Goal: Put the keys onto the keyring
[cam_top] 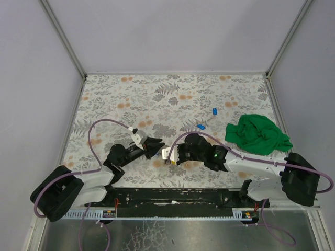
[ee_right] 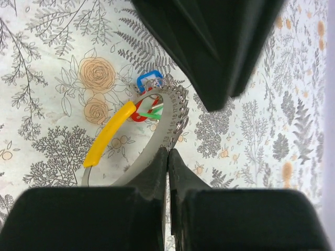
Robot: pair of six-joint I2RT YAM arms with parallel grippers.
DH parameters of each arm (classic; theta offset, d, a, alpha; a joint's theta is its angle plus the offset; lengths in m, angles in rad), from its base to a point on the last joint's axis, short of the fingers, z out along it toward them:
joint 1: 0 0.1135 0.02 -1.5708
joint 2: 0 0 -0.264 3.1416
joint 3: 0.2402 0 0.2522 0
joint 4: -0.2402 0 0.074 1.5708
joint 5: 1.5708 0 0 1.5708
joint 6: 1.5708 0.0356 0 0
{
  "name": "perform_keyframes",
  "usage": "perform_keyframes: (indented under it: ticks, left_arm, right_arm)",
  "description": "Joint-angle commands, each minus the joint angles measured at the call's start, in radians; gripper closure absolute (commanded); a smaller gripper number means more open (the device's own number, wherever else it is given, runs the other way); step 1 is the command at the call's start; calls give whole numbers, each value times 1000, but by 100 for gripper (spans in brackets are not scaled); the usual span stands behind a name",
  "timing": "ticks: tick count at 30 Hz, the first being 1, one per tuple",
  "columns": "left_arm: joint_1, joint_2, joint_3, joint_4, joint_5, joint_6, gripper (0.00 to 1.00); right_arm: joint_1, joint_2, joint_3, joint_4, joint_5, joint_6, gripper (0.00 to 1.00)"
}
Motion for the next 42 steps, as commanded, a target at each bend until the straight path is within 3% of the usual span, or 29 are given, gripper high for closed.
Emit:
perform_keyframes:
  ticks: [1,8,16,27,42]
  left_arm:
    - [10,-58,-59,80,-24,-32,75]
    - [9,-81,-78,33,135,51,75]
    - [8,111,-3,113,307,118,77]
    - [-6,151,29,87,367,205,81]
    - [-52,141,70,-71,289,279,85]
  right_arm:
    - [-69,-52,-22,126,-145,124,100]
    - [-105,-42,-63,198,-233,181,100]
    - [-110,-53,-76,203,-259,187,100]
    - [-114,-60,-109,232,-294,197,100]
    - [-114,-82,-119,240,-309,206,100]
